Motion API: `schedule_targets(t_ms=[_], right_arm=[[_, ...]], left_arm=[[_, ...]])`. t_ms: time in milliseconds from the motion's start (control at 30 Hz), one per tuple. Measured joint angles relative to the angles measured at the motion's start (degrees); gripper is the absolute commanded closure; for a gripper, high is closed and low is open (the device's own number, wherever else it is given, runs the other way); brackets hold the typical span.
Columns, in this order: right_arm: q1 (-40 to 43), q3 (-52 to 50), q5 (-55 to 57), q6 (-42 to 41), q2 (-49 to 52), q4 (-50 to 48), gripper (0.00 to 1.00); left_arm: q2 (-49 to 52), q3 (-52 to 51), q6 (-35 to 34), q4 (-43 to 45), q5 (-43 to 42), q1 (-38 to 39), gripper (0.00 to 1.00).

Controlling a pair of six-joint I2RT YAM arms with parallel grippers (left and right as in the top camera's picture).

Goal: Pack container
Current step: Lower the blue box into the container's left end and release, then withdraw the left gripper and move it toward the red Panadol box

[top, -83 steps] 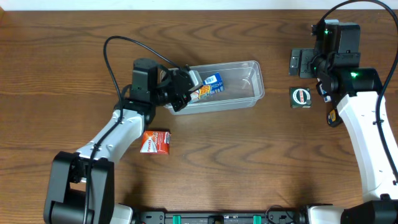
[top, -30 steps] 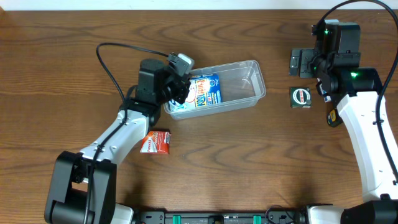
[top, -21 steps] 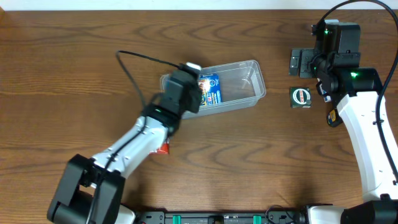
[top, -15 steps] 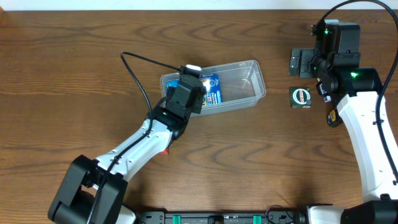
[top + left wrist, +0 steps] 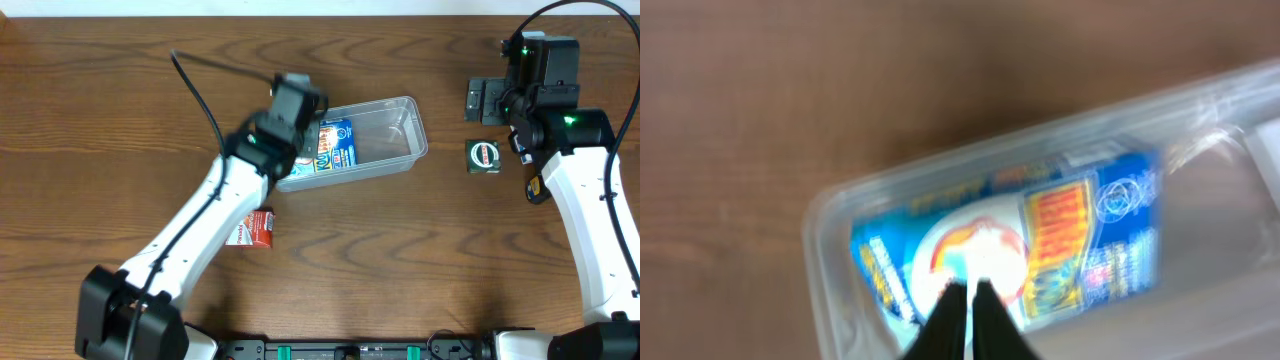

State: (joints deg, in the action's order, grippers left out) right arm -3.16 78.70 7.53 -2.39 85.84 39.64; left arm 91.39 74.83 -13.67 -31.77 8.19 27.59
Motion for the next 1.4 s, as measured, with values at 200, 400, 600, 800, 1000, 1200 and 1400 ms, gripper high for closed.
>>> schedule_targets(t_ms=[200,400,600,800,1000,1200,1400], right_arm=[[0.0,0.0,0.0,0.0,0.0,0.0,0.01],[0.0,0.0,0.0,0.0,0.0,0.0,0.01],[0.0,0.0,0.0,0.0,0.0,0.0,0.01],[0.0,0.0,0.0,0.0,0.0,0.0,0.01],[0.0,0.0,0.0,0.0,0.0,0.0,0.01],[0.0,0.0,0.0,0.0,0.0,0.0,0.01],[0.0,0.0,0.0,0.0,0.0,0.0,0.01]], left_arm=[[-0.8,9.4,0.4,-5.9,-8.8,-3.5,0.94],[-0.7,9.2,0.4,-4.2,-15.0,-4.6,0.94],[1.0,7.9,-1.9,-0.8,-15.8,-3.7,0.94],[8.1,7.5,-6.1,-2.7,-15.1,-3.7,0.94],[12.3,7.1,-7.4,-2.7,-15.0,-3.7,0.94],[12.3,7.1,-7.5,-2.8,-15.0,-3.7,0.94],[11.9,7.1,-7.6,-7.8,-11.6,-5.8,0.94]])
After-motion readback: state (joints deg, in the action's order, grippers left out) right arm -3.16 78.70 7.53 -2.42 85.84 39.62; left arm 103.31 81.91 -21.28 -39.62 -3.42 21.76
